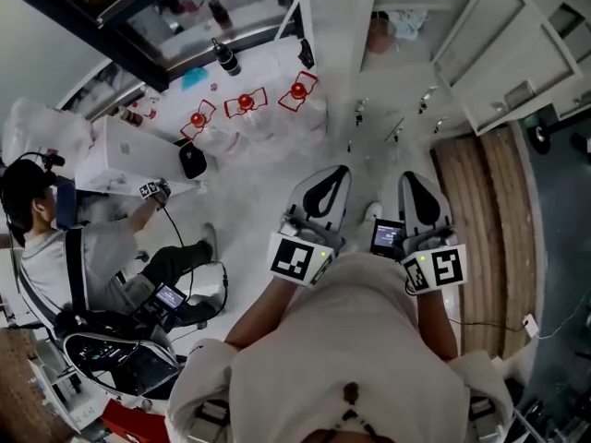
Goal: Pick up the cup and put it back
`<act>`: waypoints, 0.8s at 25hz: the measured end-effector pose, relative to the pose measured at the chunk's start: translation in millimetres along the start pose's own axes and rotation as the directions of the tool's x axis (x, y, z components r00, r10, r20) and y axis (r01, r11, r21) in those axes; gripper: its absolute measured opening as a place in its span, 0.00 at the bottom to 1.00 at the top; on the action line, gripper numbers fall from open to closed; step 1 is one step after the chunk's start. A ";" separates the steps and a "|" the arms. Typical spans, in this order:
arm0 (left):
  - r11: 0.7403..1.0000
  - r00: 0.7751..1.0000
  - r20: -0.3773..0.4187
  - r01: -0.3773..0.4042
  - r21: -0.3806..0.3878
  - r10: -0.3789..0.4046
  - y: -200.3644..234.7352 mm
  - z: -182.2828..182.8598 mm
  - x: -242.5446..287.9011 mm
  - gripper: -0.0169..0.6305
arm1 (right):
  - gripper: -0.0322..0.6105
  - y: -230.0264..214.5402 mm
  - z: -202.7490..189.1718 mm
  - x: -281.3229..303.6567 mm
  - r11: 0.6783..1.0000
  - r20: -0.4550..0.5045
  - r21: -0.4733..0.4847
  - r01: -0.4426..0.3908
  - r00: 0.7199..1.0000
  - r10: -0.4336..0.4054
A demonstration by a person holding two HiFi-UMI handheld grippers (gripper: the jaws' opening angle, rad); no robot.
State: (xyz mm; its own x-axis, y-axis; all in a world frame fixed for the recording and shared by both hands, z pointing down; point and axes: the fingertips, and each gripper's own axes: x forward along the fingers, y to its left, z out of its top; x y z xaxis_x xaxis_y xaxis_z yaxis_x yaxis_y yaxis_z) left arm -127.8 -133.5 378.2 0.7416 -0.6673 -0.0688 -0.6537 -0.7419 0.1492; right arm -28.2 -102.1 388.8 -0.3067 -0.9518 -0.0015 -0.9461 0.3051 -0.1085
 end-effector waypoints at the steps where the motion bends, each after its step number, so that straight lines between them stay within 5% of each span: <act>1: 1.000 1.000 -0.002 0.009 -0.006 -0.009 -2.1 -1.2 -7.6 0.04 | 0.09 6.5 -1.1 -7.2 1.000 -0.002 0.000 0.012 1.000 -0.012; 10: 0.995 0.995 -0.030 0.099 -0.034 -0.100 -43.4 -13.5 -45.5 0.04 | 0.09 28.7 2.6 -72.5 0.993 -0.002 0.006 0.116 0.993 -0.116; 20: 0.998 0.997 -0.025 0.067 -0.011 -0.067 -91.1 -18.5 -71.8 0.04 | 0.09 43.4 -1.2 -124.9 0.999 -0.007 0.002 0.041 0.999 -0.041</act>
State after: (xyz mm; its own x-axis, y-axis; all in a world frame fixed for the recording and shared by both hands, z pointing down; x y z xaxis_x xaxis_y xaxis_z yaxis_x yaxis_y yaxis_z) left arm -118.6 -16.8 387.8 0.7874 -0.6140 -0.0543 -0.6009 -0.7842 0.1547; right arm -31.1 30.0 385.4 -0.2683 -0.9633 0.0103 -0.9577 0.2656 -0.1106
